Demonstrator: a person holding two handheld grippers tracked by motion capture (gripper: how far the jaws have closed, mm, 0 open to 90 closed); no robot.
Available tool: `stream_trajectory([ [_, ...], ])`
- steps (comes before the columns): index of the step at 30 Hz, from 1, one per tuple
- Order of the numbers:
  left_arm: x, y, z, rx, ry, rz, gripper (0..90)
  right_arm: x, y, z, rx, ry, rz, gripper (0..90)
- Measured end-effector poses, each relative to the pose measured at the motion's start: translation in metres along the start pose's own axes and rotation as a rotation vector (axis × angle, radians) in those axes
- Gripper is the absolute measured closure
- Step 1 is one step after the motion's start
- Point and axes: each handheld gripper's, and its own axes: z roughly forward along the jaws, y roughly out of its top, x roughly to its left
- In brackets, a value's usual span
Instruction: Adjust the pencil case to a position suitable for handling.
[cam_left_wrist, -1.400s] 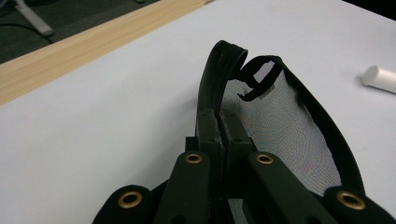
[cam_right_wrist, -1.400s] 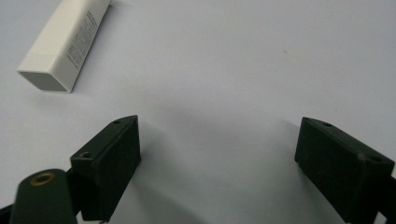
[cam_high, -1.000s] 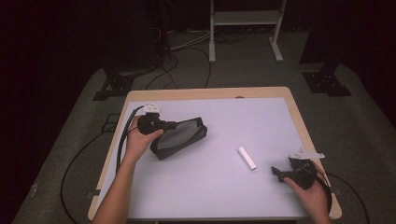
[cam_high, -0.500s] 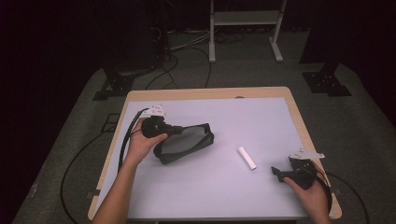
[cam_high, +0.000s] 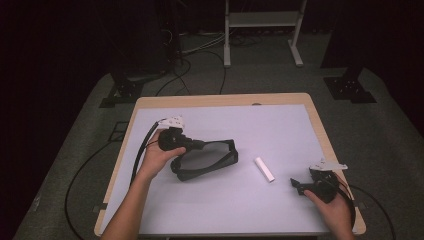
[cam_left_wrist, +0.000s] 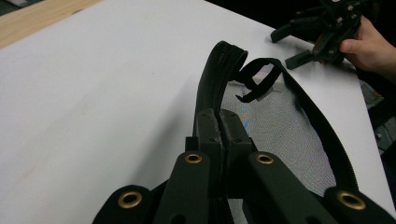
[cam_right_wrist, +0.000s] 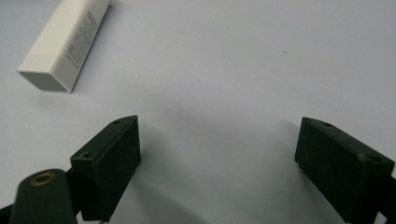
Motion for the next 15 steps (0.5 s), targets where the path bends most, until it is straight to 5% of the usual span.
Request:
stream_trajectory([
  [15,-0.013,0.003,0.019,0.048,-0.114,0.028,88.9,0.0,0.0,0.0,0.0,0.001,0.001,13.2],
])
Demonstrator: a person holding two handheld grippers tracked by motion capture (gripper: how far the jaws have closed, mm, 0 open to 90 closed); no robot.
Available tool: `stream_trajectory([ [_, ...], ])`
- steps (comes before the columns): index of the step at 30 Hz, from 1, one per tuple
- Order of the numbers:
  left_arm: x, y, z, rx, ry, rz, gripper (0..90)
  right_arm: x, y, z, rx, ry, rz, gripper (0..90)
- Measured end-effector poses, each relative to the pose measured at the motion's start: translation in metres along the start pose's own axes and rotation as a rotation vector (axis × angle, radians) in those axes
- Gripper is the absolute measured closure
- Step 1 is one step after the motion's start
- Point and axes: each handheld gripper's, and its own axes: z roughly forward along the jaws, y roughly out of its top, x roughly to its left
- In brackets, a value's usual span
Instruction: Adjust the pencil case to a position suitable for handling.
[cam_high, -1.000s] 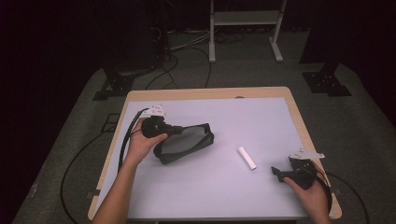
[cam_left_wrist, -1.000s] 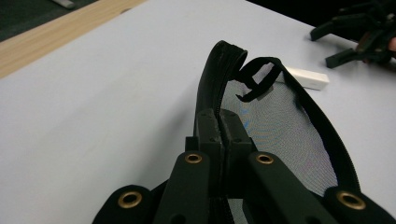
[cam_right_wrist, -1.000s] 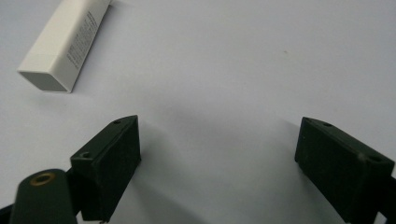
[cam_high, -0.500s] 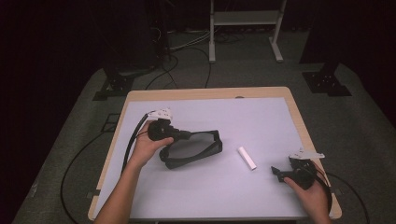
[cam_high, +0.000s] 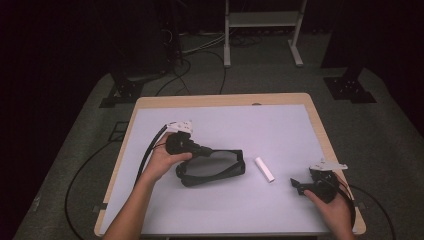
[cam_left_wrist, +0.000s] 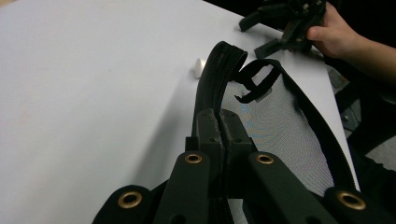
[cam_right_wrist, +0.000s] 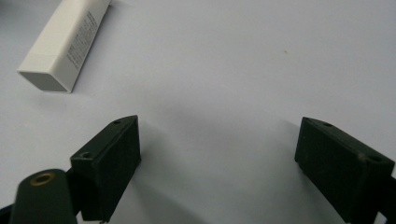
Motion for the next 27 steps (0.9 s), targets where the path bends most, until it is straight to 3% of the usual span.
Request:
stream_trajectory([
  [17,-0.013,0.004,0.03,0.082,-0.09,0.036,88.8,0.0,0.0,0.0,0.0,0.0,0.0,13.2],
  [27,-0.014,0.001,0.04,0.111,-0.107,0.031,88.8,0.0,0.0,0.0,0.0,0.0,0.0,13.2],
])
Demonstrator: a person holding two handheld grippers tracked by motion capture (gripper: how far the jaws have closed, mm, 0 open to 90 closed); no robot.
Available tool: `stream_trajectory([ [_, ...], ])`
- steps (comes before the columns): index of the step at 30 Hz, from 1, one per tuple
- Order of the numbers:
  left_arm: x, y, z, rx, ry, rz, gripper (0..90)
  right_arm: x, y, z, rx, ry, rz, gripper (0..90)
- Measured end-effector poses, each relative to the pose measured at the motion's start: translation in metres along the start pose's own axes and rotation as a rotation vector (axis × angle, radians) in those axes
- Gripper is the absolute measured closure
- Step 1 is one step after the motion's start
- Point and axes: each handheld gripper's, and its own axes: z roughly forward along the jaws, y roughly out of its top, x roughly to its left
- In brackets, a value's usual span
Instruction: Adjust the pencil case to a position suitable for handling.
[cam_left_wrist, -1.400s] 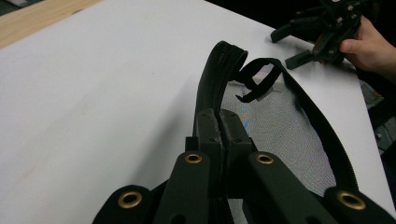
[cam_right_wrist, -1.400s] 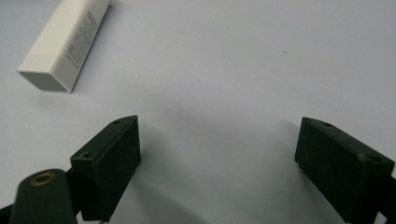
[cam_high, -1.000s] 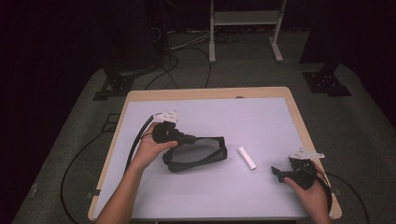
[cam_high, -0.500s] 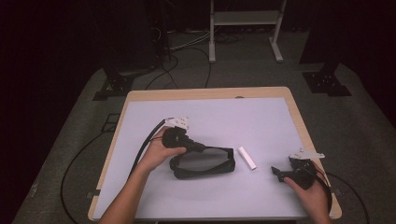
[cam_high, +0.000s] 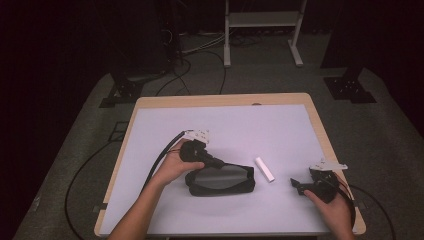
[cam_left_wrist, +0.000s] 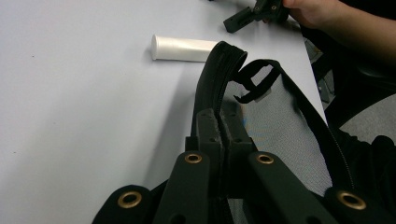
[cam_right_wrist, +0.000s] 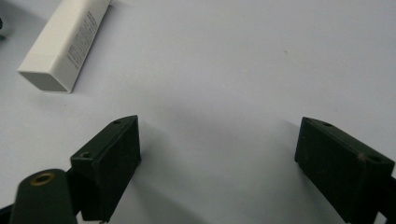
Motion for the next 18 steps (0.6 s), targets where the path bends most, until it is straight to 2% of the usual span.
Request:
stream_trajectory([
  [18,0.0036,-0.0033,0.0023,0.007,0.019,-0.012,86.4,0.0,0.0,0.0,0.0,0.0,0.0,13.2],
])
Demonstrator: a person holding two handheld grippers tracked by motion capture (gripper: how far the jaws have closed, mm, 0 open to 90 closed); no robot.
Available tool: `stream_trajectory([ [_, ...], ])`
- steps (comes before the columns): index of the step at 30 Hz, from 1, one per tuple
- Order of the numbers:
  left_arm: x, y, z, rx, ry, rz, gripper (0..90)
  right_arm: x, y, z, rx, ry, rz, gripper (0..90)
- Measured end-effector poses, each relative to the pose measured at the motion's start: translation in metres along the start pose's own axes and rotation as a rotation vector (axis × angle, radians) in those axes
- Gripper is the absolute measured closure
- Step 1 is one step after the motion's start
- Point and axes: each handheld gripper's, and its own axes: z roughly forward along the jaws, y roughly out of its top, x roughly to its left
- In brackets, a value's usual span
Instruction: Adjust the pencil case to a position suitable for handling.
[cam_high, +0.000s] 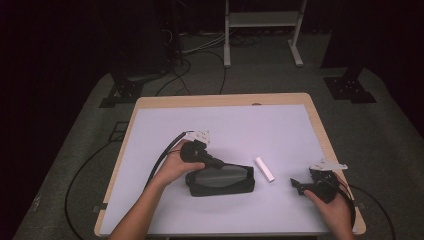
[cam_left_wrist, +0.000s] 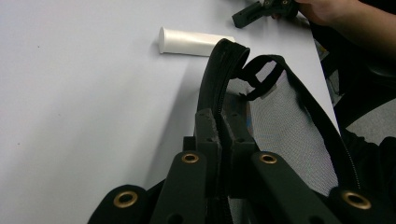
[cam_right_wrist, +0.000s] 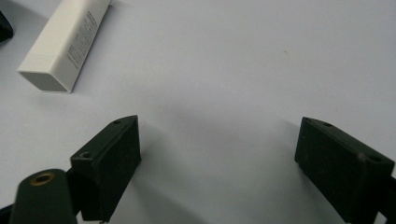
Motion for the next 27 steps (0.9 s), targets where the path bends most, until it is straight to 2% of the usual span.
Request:
stream_trajectory([
  [7,-0.003,0.002,-0.001,-0.005,0.005,0.007,83.4,0.0,0.0,0.0,0.0,0.0,0.0,13.2],
  [14,-0.007,0.005,-0.007,-0.023,0.029,0.021,75.5,0.0,0.0,0.0,0.0,0.0,0.0,13.2],
  [15,-0.007,0.005,-0.009,-0.036,0.038,0.019,71.0,0.0,0.0,0.0,0.0,0.0,0.0,13.2],
  [17,-0.008,0.005,-0.011,-0.036,0.041,0.02,68.4,0.0,0.0,0.0,0.0,0.0,0.0,13.2],
  [20,-0.008,0.005,-0.016,-0.042,0.08,0.016,64.1,0.0,0.0,0.0,0.0,0.0,0.001,13.2],
  [22,-0.008,0.005,-0.018,-0.047,0.087,0.015,61.7,0.0,0.0,0.0,0.001,0.001,0.001,13.2],
  [27,-0.008,0.004,-0.03,-0.061,0.14,0.011,56.3,0.0,0.0,0.0,0.001,0.001,0.002,13.2],
])
